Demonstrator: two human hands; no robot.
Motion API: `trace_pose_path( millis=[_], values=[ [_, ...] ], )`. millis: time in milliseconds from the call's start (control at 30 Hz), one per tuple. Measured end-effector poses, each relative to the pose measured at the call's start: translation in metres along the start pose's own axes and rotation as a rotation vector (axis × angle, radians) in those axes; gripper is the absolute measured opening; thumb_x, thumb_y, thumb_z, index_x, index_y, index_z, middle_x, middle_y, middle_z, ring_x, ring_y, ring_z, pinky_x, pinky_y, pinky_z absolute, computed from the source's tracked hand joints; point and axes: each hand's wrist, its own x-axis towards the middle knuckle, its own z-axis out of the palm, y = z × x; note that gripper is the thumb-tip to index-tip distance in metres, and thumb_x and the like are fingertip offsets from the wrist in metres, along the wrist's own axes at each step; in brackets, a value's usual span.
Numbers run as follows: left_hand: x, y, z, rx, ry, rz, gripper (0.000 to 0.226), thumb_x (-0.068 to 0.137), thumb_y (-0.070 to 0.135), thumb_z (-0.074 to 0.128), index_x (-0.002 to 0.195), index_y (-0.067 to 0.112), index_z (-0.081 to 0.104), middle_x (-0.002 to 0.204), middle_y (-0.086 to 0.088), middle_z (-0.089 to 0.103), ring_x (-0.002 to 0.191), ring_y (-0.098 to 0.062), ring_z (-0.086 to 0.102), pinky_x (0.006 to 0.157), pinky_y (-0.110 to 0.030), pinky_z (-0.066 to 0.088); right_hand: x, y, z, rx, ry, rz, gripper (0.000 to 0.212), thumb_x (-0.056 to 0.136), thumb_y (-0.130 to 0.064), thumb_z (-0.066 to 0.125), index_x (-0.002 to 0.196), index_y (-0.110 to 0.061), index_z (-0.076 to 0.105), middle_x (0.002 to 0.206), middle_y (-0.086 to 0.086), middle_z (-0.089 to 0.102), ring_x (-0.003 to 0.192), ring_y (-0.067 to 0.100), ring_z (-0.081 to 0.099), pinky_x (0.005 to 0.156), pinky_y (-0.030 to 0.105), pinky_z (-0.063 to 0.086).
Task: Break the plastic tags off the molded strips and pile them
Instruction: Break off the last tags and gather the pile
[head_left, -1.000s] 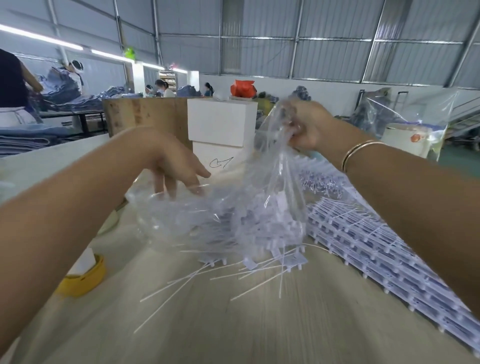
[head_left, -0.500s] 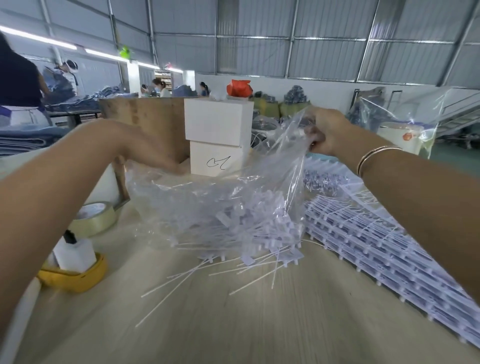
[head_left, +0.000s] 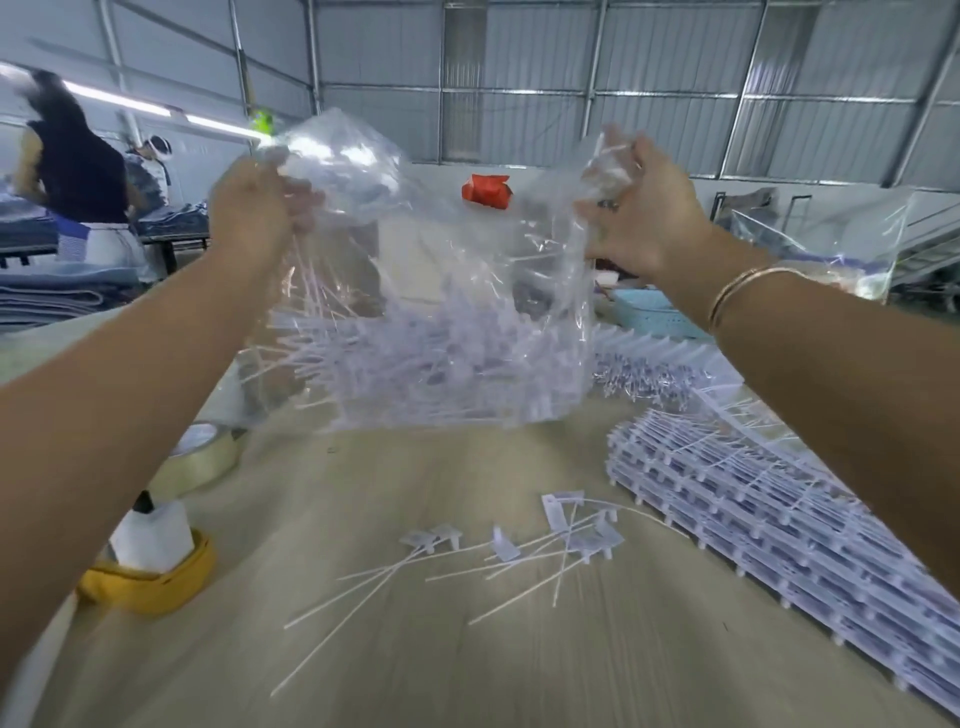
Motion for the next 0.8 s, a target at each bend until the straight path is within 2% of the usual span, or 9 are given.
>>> trace_pose_path(
  millis=[200, 300, 367, 433, 500, 533, 600, 667, 800],
  values=[
    [-0.046, -0.039, -0.019, 0.529, -0.169, -0.195, 0.020, 0.087, 0.007, 0.052, 0.070, 0.012, 0.063, 0.055, -0.004, 0.057, 0.036, -0.008, 0.050, 0.042, -0.017, 0.043, -0.051, 0.050, -0.042, -0.265, 0.086, 0.223, 0.027, 0.096, -0.032, 0.042, 0.095, -0.016, 0.065, 0.107, 0.007, 0.052, 0.092, 0.028, 0.056, 0.083, 0.043, 0.040],
    [-0.072, -0.047, -0.026, 0.691, -0.283, -0.154, 0.023, 0.089, 0.014, 0.049, 0.071, 0.020, 0.062, 0.070, -0.004, 0.055, 0.056, -0.014, 0.052, 0.053, -0.024, 0.042, -0.080, 0.063, -0.055, -0.430, 0.029, 0.253, 0.028, 0.094, -0.033, 0.046, 0.110, -0.014, 0.060, 0.108, 0.002, 0.054, 0.101, 0.027, 0.054, 0.082, 0.043, 0.039],
    [-0.092, -0.042, -0.030, 0.797, -0.414, -0.109, 0.019, 0.085, 0.018, 0.055, 0.100, 0.027, 0.061, 0.092, -0.001, 0.055, 0.081, -0.016, 0.053, 0.071, -0.031, 0.043, -0.100, 0.061, -0.072, -0.516, -0.029, 0.238, 0.031, 0.094, -0.033, 0.046, 0.120, -0.020, 0.057, 0.118, -0.004, 0.052, 0.104, 0.024, 0.058, 0.087, 0.043, 0.040],
    [-0.121, -0.033, -0.040, 0.996, -0.405, 0.164, 0.046, 0.077, 0.025, 0.056, 0.122, 0.027, 0.048, 0.116, 0.005, 0.046, 0.109, -0.017, 0.043, 0.093, -0.032, 0.033, -0.121, 0.062, -0.094, -0.637, 0.018, 0.213, 0.027, 0.097, -0.029, 0.042, 0.122, -0.026, 0.053, 0.131, 0.000, 0.049, 0.103, 0.022, 0.061, 0.093, 0.044, 0.044],
    [-0.160, -0.019, -0.048, 0.977, -0.449, 0.532, 0.036, 0.069, 0.029, 0.045, 0.104, 0.033, 0.051, 0.109, 0.012, 0.050, 0.106, -0.010, 0.043, 0.091, -0.021, 0.029, -0.144, 0.075, -0.114, -0.820, 0.156, 0.245, 0.017, 0.097, -0.020, 0.043, 0.105, -0.017, 0.058, 0.130, 0.019, 0.051, 0.093, 0.025, 0.063, 0.092, 0.042, 0.048],
    [-0.179, -0.017, -0.052, 0.934, -0.540, 0.544, 0.024, 0.067, 0.031, 0.040, 0.088, 0.037, 0.051, 0.095, 0.016, 0.054, 0.093, -0.002, 0.047, 0.082, -0.015, 0.033, -0.153, 0.087, -0.123, -0.951, 0.168, 0.282, 0.016, 0.096, -0.013, 0.044, 0.093, -0.016, 0.060, 0.123, 0.021, 0.056, 0.087, 0.024, 0.060, 0.088, 0.036, 0.049],
    [-0.203, -0.024, -0.061, 1.064, -0.793, 0.338, 0.024, 0.070, 0.037, 0.033, 0.079, 0.029, 0.054, 0.081, 0.015, 0.059, 0.077, -0.001, 0.054, 0.070, -0.014, 0.041, -0.168, 0.116, -0.131, -1.281, -0.019, 0.383, 0.021, 0.094, -0.009, 0.045, 0.092, -0.022, 0.062, 0.116, 0.008, 0.060, 0.090, 0.018, 0.054, 0.074, 0.020, 0.043],
    [-0.212, -0.044, -0.068, 1.436, -1.060, 0.079, 0.029, 0.082, 0.037, 0.035, 0.096, 0.031, 0.060, 0.098, 0.015, 0.061, 0.091, -0.003, 0.056, 0.082, -0.026, 0.048, -0.167, 0.145, -0.133, -1.431, -0.220, 0.408, 0.032, 0.094, -0.008, 0.043, 0.121, -0.020, 0.056, 0.124, 0.004, 0.054, 0.104, 0.017, 0.053, 0.069, 0.020, 0.037],
    [-0.213, -0.089, -0.071, 1.717, -1.039, -0.011, 0.044, 0.095, 0.034, 0.033, 0.137, 0.022, 0.034, 0.137, 0.001, 0.038, 0.126, -0.018, 0.036, 0.098, -0.034, 0.038, -0.141, 0.177, -0.130, -1.574, -0.250, 0.330, 0.042, 0.092, 0.000, 0.045, 0.133, -0.007, 0.045, 0.114, 0.016, 0.060, 0.092, 0.027, 0.059, 0.069, 0.031, 0.045]
  ],
)
